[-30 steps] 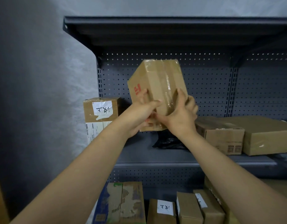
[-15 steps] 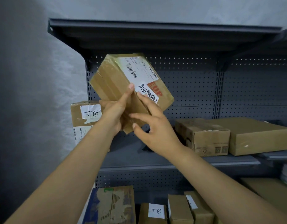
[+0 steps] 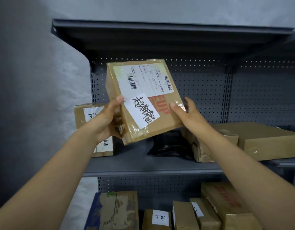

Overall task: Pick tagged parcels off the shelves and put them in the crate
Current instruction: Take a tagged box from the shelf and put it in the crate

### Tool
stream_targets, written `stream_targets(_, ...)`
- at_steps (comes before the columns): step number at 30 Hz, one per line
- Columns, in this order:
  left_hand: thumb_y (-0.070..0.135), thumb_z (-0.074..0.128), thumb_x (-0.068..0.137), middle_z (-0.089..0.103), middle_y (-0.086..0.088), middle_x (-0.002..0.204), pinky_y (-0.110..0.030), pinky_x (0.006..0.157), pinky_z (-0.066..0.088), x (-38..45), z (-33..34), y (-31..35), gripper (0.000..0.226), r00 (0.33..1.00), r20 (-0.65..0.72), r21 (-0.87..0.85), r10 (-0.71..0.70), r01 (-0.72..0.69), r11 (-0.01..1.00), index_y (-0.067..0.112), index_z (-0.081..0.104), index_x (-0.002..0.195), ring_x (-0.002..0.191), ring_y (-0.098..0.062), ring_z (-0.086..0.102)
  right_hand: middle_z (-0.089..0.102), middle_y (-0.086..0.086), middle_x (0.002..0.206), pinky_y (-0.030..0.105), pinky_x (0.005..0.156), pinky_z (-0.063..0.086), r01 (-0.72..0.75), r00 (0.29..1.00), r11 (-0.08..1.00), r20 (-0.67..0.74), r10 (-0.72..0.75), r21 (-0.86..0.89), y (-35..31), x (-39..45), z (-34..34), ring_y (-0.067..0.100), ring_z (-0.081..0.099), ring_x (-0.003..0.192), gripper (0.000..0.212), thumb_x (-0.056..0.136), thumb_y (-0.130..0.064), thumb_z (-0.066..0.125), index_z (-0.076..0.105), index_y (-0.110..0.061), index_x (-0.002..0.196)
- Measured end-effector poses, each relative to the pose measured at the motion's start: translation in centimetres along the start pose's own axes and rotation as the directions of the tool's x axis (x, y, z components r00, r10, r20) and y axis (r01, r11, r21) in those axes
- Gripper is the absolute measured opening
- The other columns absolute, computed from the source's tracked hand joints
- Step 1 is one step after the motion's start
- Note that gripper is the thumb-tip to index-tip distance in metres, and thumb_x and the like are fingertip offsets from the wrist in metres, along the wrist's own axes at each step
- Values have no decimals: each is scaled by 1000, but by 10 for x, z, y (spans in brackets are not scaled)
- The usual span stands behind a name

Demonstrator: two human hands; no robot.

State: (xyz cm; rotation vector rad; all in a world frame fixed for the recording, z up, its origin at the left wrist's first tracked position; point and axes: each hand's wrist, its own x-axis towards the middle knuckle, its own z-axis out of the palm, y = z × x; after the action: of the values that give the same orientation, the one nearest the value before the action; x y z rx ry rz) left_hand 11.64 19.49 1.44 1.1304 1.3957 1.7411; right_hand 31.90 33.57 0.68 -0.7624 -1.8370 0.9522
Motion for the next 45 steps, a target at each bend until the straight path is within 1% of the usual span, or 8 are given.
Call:
stream_targets(4, 74, 75, 47, 67, -7, 126, -68, 72, 53, 5, 13, -10, 106, 1000, -21, -165, -3, -1, 986, 30, 46, 139, 112, -35, 63, 27, 4, 159, 67, 101, 41, -304, 953, 845, 128, 276, 441, 15, 3, 5, 35, 42, 136, 131, 47, -78, 73, 9, -40, 155)
stream_targets(9, 75, 80, 44, 61, -4, 135, -79, 75, 44, 16, 37, -20, 113, 1000, 8, -366, 15, -11, 930, 32, 44, 141, 122, -37, 57, 52, 5, 129, 74, 106, 26, -395, 906, 671, 386, 174, 627, 12, -3, 23, 39, 44, 134, 68, 81, -74, 49, 39, -38, 137)
stream_targets(14, 72, 86, 30, 53, -6, 141, -66, 71, 54, 21, 50, -34, 133, 999, 41, -394, -22, 37, 918, 35, 33, 146, 122, -35, 55, 73, -3, 94, 58, 91, 49, -343, 935, 651, 313, 167, 677, 18, 1, 33, 27, 63, 108, 70, 83, -71, 52, 49, -29, 139)
stream_targets(17, 80, 79, 26, 56, -6, 135, -56, 72, 57, 17, 49, -41, 129, 998, 66, -325, 0, 21, 945, 29, 46, 139, 119, -31, 56, 70, -2, 121, 52, 88, 55, -253, 967, 649, 201, 156, 717, 30, 2, 29, 26, 64, 116, 67, 79, -67, 63, 51, -33, 136)
stream_targets(22, 82, 44, 74, 47, -13, 137, -65, 102, 37, 29, 13, -28, 95, 994, -105, -353, -36, -3, 936, 21, 39, 147, 131, -36, 44, 71, -6, 122, 47, 94, 54, -106, 989, 707, -2, 150, 699, 46, 9, -5, 20, 67, 113, 78, 70, -60, 73, 47, -34, 139)
stream_targets(28, 61, 66, 65, 75, -4, 110, -48, 96, 49, 33, 39, 0, 60, 973, 228, 108, -35, 11, 994, 24, 71, 112, 102, -25, 68, 71, 2, 122, 41, 80, 61, -122, 989, 713, 22, 148, 690, 68, -26, -39, 23, 70, 109, 76, 73, -55, 73, 51, -25, 139)
stream_targets(35, 66, 91, 20, 77, -5, 106, -38, 79, 47, 41, 80, -13, 86, 758, 647, 112, -75, 3, 994, 26, 80, 94, 84, -18, 76, 69, 4, 126, 53, 106, 46, 7, 956, 821, -243, 162, 571, 68, -113, -86, 26, 65, 118, 81, 70, -60, 73, 51, -25, 139)
stream_targets(45, 69, 82, 38, 78, 1, 92, -31, 61, 54, -74, 180, -45, 81, 324, 945, -44, 43, -3, 999, 23, 71, 104, 70, -15, 74, 61, 16, 136, 47, 103, 49, 15, 737, 939, -638, 222, 344, 1, -339, -104, 34, 59, 124, 65, 94, -54, 48, 50, -10, 142)
